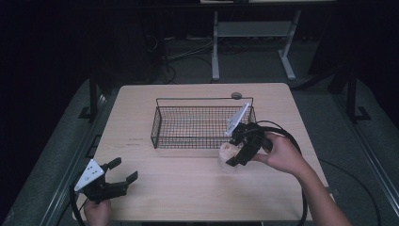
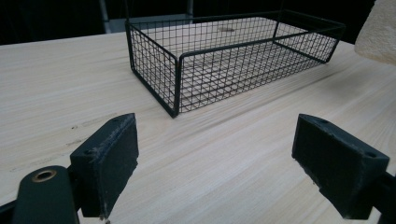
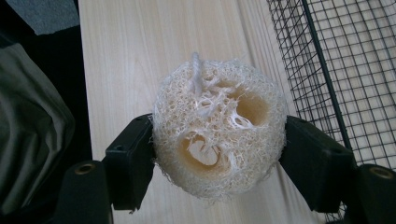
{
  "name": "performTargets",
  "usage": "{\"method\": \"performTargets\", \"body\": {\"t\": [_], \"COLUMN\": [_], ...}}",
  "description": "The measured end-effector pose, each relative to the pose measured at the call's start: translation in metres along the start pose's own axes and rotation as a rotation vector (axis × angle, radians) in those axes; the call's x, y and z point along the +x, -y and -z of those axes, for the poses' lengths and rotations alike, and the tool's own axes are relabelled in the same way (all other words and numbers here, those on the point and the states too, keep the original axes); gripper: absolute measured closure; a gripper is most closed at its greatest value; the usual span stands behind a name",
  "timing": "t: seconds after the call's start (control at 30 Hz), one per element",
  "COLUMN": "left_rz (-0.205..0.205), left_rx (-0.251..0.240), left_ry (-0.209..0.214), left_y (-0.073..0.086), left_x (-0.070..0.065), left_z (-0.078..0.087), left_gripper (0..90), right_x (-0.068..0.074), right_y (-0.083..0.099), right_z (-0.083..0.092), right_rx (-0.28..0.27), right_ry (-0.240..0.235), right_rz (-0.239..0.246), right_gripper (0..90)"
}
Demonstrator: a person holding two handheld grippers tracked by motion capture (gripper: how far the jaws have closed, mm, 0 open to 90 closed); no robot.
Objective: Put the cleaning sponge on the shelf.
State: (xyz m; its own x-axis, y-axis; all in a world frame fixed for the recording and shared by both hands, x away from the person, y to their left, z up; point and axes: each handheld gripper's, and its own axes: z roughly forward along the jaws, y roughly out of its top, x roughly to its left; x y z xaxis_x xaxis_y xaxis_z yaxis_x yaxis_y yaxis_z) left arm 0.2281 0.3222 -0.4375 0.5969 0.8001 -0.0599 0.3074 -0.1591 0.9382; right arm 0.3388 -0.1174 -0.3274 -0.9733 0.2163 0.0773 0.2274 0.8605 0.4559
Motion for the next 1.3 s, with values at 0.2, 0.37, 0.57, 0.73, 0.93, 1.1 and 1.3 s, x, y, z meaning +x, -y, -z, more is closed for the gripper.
{"method": "performTargets", "body": {"t": [0.2, 0.37, 0.57, 0.73, 0.93, 1.1, 1.3], "left_rz": [0.002, -0.002, -0.005, -0.006, 0.0, 0.0, -0.002], "left_rx": [0.001, 0.001, 0.003, 0.007, 0.002, 0.0, -0.001], "left_ry": [0.0, -0.001, -0.002, -0.001, -0.001, -0.001, -0.003], "left_y": [0.0, 0.0, 0.0, 0.0, 0.0, 0.0, 0.0], "left_x": [0.0, 0.0, 0.0, 0.0, 0.0, 0.002, 0.002], "left_z": [0.0, 0.0, 0.0, 0.0, 0.0, 0.001, 0.002], "left_gripper": [13.9, 13.9, 13.8, 13.9, 13.8, 13.8, 13.9], "right_x": [-0.004, -0.006, -0.009, -0.011, -0.015, -0.018, -0.025], "right_y": [-0.004, -0.008, -0.012, -0.014, -0.018, -0.024, -0.032], "right_z": [0.004, 0.008, 0.012, 0.013, 0.014, 0.017, 0.02], "right_rx": [0.004, 0.003, 0.004, 0.004, 0.008, 0.013, 0.018], "right_ry": [0.002, 0.005, 0.008, 0.009, 0.013, 0.017, 0.024], "right_rz": [-0.001, -0.001, 0.0, -0.002, -0.003, 0.002, -0.005], "right_gripper": [29.1, 29.1, 29.1, 29.1, 29.1, 29.1, 29.1]}}
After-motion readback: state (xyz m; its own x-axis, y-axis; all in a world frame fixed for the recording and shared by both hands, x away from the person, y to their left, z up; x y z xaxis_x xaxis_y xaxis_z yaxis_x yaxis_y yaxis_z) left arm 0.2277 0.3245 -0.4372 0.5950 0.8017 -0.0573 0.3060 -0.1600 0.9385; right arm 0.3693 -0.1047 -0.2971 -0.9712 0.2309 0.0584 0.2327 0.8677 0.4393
